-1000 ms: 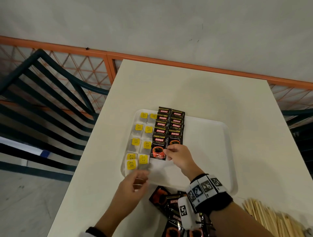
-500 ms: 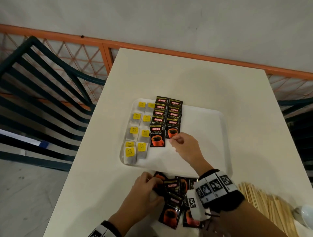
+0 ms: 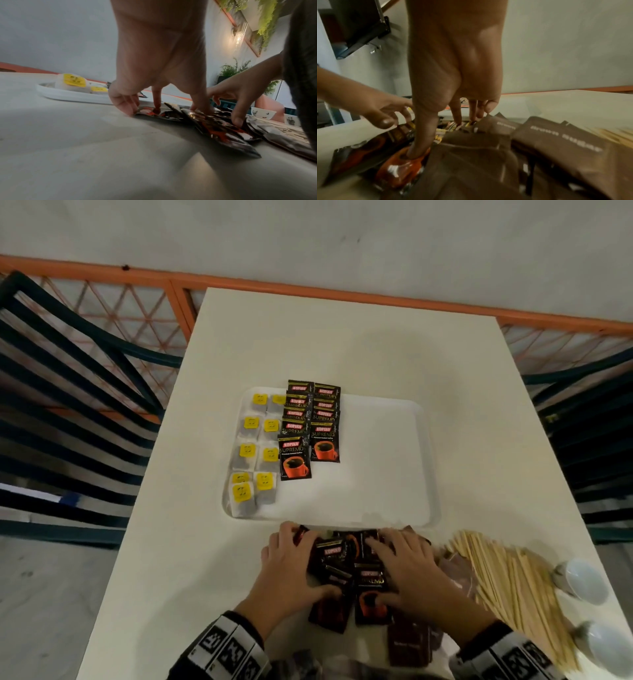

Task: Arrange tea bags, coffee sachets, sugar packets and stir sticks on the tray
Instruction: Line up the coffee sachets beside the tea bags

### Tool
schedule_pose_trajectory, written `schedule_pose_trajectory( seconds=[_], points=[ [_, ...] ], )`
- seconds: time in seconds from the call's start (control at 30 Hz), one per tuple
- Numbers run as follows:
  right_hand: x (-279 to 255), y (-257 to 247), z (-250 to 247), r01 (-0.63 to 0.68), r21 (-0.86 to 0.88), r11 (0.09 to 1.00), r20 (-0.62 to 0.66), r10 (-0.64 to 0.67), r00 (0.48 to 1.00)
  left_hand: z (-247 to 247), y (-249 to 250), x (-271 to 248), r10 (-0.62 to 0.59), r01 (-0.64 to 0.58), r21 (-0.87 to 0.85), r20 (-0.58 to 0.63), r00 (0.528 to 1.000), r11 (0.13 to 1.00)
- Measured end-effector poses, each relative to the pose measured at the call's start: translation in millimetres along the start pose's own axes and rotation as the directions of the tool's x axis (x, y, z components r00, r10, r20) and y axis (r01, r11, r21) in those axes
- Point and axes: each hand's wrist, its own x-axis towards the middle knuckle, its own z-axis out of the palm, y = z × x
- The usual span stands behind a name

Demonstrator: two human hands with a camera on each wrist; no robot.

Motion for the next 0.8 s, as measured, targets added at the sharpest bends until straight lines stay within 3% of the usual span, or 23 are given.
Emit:
schedule_pose_trajectory(
  seconds=[0.23,0.47,0.6,0.7,0.8],
  points=[
    [8,-18,7,0.016,0.015,1.000,-0.074,-0.015,0.997,-2,3,3,0.010,-0.002,-0.115,0.072,0.997,0.993],
    [17,-36,6,0.118,-0.002,0.993,-0.099,-0.118,0.988,-10,-13,-1,0.040,0.012,-0.402,0.122,0.992,0.916],
    [19,-45,-2,0.194,0.216,0.957,-0.120,-0.171,0.978,-15,-18,-6,0.040,-0.005,-0.490,0.062,0.997,0.872],
    [21,-42,-8,0.213,0.427,0.879,-0.209,-0.133,0.969,-23,-24,-10,0.012,-0.003,-0.565,0.013,1.000,0.825],
    [24,-37,-16,0.232,0.487,0.842,-0.301,-0.087,0.950,-31,-29,-15,-0.051,0.025,-0.688,-0.017,0.999,0.726]
  ],
)
